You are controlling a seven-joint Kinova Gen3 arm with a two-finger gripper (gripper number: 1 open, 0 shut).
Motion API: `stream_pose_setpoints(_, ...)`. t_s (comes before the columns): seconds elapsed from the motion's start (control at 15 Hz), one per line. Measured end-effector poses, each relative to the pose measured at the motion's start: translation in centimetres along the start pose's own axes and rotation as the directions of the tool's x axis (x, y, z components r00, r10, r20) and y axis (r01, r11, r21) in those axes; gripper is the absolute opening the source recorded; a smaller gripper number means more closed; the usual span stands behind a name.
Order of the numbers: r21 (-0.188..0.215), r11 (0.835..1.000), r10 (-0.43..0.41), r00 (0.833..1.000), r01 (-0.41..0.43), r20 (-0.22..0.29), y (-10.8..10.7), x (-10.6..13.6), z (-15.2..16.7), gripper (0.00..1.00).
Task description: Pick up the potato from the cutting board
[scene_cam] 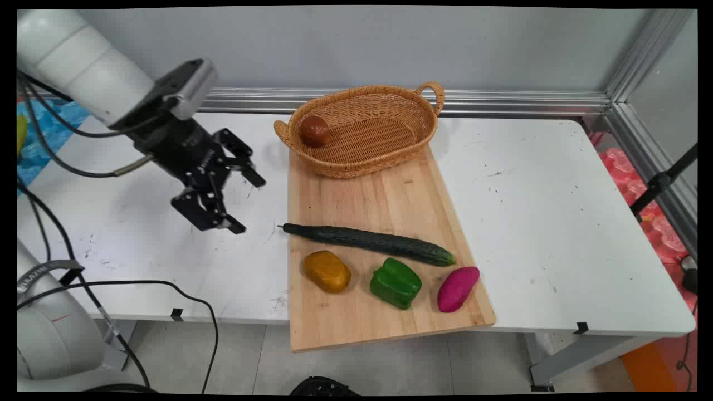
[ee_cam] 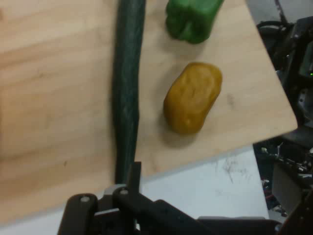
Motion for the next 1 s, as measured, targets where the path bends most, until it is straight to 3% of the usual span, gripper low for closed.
stream_pose_setpoints(0.4, -0.049, 0.99, 0.133, 0.991, -0.134, -0.009, -0.2, 2.2, 3.5, 1.0)
stream_pose_setpoints(1.0, -0.095, 0.95, 0.301, 0.953, -0.298, 0.022, -0.6, 4.9, 9.9, 1.0)
